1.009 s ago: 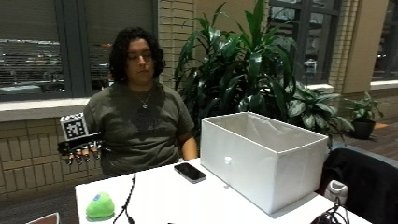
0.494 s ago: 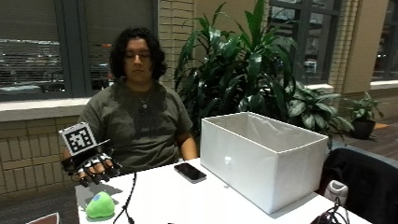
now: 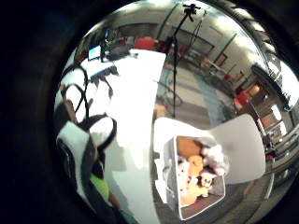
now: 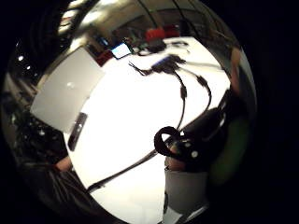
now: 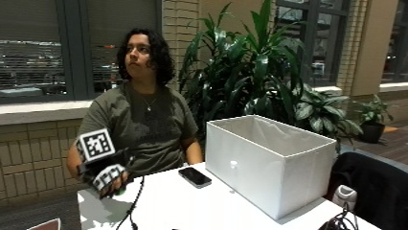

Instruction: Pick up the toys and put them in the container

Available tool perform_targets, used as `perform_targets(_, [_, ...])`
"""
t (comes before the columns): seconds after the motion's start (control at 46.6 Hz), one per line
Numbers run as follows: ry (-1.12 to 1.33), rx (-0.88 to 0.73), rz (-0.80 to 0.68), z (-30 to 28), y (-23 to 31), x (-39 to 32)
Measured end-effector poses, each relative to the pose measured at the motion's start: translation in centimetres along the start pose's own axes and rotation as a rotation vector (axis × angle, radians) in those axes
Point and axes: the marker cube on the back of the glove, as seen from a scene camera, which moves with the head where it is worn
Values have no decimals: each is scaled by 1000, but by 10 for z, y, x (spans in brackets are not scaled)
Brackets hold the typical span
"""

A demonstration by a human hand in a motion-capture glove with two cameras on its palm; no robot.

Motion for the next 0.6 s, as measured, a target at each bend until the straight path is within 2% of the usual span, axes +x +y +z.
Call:
perform_targets(0.043, [-58, 11, 7, -24, 2, -29])
perform_targets(0.129, [-184, 185, -306, -68, -18, -93])
perform_targets(0.301, [-429, 255, -748, -162, -52, -255])
perform_targets(0.387, [-396, 340, -1016, -184, -94, -326])
perform_targets(0.473, [-327, 341, -988, -183, -131, -388])
perform_targets(0.601, [-317, 319, -914, -165, -141, -461])
